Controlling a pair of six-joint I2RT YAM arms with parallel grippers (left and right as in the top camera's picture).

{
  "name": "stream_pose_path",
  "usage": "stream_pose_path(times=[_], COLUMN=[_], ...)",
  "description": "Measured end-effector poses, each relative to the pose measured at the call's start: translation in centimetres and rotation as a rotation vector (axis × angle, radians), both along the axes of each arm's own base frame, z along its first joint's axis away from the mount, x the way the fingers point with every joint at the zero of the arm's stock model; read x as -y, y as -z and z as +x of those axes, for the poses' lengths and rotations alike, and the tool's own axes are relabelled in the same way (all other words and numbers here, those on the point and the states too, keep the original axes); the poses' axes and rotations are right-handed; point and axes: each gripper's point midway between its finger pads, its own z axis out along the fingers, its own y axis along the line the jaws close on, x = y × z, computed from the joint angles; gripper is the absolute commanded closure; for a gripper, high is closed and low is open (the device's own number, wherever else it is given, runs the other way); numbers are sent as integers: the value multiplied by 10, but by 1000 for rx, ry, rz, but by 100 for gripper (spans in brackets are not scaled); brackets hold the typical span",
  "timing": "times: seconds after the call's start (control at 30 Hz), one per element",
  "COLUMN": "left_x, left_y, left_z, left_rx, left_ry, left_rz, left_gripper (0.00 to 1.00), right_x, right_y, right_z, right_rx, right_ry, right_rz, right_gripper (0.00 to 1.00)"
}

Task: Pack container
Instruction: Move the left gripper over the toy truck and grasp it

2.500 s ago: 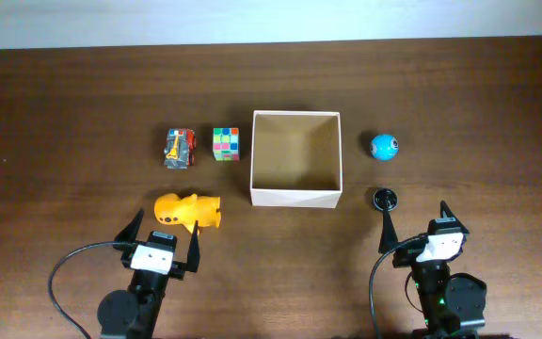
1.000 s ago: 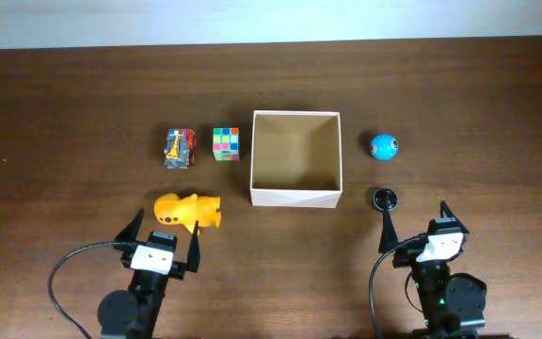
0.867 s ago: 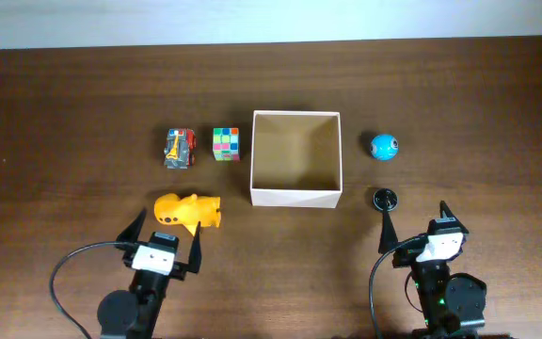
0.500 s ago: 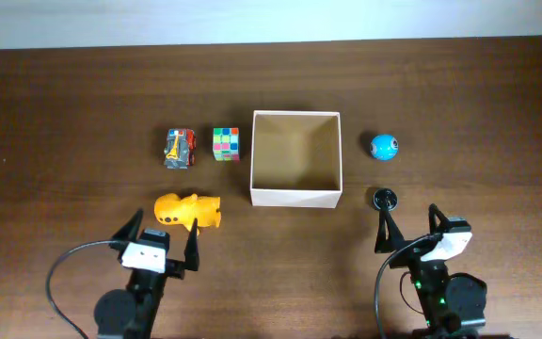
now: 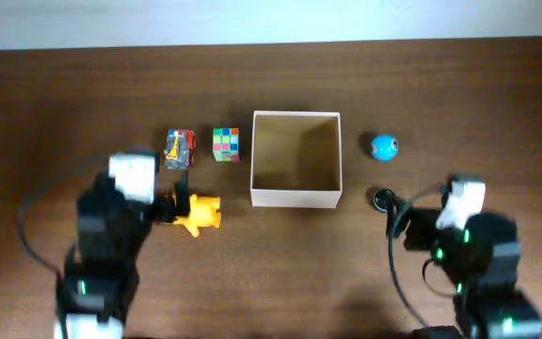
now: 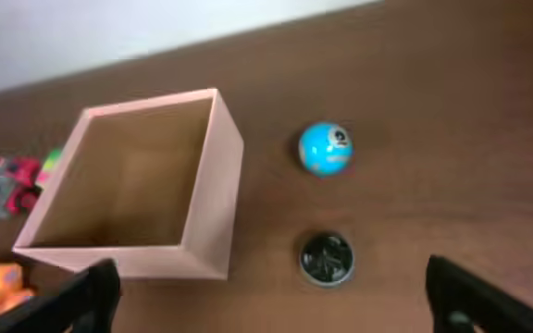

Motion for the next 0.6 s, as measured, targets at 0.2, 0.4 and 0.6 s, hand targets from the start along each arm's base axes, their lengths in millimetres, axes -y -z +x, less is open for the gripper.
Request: stream_pose_path(times=[0.2,0.4,0.6], left_x=[-10,-21,-20], left_y=[-6,8,37], left_z=[61,106,114], left_rx=[-235,-330,-402], left_ry=[-38,-69,-65], left_rz=[13,14,13], left_gripper=[1,1,1], right_x=[8,23,52], right_y=[-10,24,72], right_z=[39,70,64], right_rx=[-293,-495,-703], right_ry=[21,72,158], right_rz=[-81,-75,6], right_gripper=[1,1,2])
